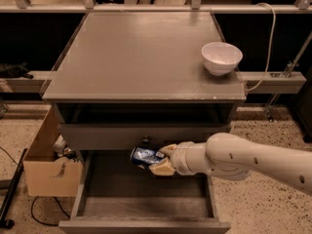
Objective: Pick pepsi can from middle drawer and place on counter
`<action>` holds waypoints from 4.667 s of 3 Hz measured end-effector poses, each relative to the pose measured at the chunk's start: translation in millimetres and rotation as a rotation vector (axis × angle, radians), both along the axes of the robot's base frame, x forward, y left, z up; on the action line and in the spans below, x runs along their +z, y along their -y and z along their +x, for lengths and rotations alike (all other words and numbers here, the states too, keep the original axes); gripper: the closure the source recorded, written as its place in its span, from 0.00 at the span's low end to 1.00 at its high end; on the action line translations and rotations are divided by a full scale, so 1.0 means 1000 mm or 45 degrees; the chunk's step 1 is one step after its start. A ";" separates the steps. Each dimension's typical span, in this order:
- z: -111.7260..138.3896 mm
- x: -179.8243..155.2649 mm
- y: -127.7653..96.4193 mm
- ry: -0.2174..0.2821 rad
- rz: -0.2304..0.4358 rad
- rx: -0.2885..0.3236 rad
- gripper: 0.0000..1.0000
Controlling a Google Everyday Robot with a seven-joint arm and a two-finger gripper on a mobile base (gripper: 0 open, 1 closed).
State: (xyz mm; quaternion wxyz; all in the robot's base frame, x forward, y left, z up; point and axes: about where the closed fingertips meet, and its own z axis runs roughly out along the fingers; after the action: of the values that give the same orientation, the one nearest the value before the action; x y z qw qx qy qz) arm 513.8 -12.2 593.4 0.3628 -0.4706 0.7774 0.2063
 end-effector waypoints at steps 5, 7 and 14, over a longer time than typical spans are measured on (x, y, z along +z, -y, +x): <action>-0.073 0.165 0.009 0.182 -0.124 0.179 1.00; -0.068 0.288 -0.013 0.444 -0.277 0.269 1.00; 0.114 0.416 -0.052 0.674 -0.338 0.299 1.00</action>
Offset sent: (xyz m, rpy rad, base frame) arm -0.0953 -0.0383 0.1561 -0.0524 -0.0527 0.1033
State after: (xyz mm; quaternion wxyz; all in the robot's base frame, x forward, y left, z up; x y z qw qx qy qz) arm 628.1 40.2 1009.7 0.4615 -0.6377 0.6166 0.0139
